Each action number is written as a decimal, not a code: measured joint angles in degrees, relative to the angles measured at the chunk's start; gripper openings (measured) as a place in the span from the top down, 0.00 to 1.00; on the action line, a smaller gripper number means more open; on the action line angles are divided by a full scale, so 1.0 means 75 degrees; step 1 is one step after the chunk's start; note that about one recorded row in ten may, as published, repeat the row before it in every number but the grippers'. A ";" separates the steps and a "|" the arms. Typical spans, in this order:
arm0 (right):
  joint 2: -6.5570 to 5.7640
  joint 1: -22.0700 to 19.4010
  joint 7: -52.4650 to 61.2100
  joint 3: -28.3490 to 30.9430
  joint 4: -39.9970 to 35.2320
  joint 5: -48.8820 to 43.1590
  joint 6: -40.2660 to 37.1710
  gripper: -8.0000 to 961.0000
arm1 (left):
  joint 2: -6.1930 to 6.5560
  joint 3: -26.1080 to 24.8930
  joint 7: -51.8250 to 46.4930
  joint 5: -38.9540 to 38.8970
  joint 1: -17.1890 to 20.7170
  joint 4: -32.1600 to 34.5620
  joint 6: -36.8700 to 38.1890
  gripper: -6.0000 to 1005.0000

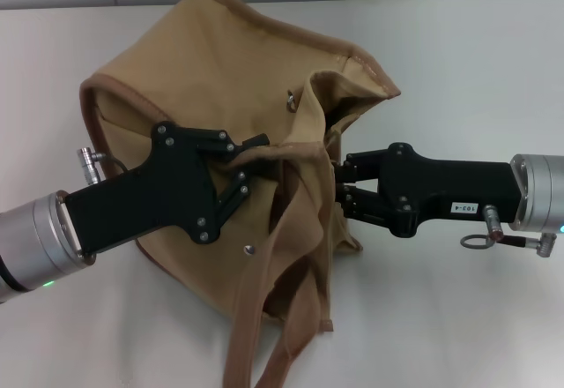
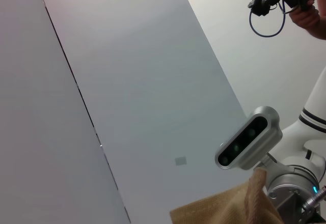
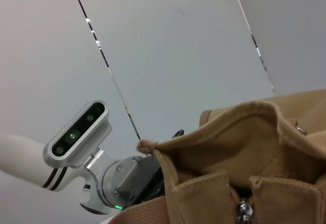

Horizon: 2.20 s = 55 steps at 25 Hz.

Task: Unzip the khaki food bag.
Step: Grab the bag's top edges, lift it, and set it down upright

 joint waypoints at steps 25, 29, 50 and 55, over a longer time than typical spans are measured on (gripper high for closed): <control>0.0027 -0.0065 -0.0211 -0.0016 0.0004 0.0002 0.0018 0.98 | 0.0000 0.0010 0.0000 0.0000 0.0022 -0.0042 -0.0031 0.91; 0.0027 -0.0072 -0.0221 0.0037 0.0011 0.0002 0.0112 0.99 | 0.0001 -0.0002 0.0000 -0.0003 0.0042 -0.0042 0.0029 0.91; 0.0025 -0.0248 -0.0236 -0.0005 0.0043 0.0006 0.0489 0.93 | 0.0001 -0.0057 -0.0001 -0.1074 0.0103 -0.0334 0.0318 0.91; 0.0023 -0.0332 -0.0235 -0.0004 0.0069 -0.0003 0.0546 0.92 | 0.0001 -0.0061 -0.0001 -0.1970 0.0219 -0.0558 0.0387 0.91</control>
